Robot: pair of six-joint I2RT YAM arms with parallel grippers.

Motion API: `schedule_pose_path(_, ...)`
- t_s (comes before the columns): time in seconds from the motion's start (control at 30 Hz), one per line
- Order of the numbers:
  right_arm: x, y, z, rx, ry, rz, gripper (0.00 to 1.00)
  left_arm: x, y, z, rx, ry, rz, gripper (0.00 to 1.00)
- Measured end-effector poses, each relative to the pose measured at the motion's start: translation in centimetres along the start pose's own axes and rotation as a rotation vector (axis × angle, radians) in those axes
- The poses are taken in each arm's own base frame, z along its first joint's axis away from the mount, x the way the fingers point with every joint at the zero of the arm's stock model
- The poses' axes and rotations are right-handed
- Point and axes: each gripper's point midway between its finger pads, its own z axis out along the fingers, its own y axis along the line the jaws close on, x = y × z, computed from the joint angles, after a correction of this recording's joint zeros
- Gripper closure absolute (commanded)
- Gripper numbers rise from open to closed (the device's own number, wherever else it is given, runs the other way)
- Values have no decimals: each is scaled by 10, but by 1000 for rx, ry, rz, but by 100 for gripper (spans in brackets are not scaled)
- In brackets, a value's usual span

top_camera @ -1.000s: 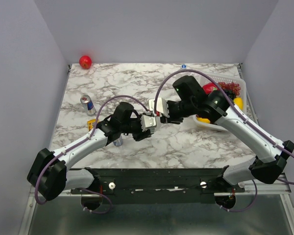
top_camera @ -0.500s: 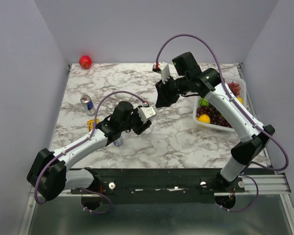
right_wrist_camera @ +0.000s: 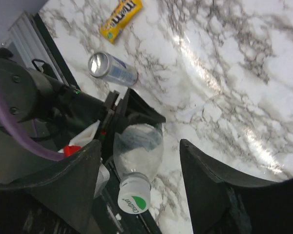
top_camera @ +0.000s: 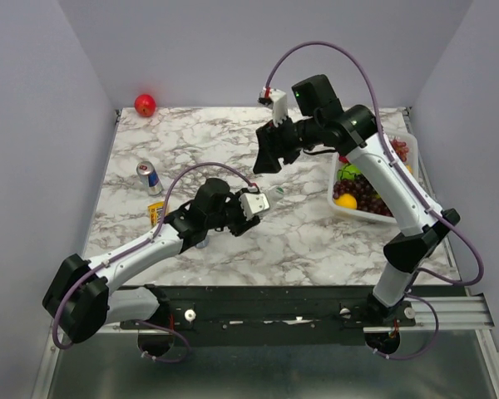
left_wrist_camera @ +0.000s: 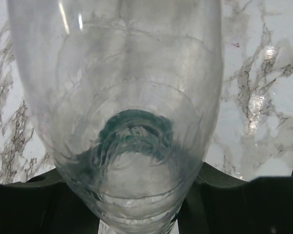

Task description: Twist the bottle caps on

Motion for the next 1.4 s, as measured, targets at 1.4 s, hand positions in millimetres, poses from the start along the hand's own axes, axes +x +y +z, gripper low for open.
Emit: schedule_pose_path(1.4,106,53,-45,-287,-82,-1422,40,1,-34,-12,361,67,252,100)
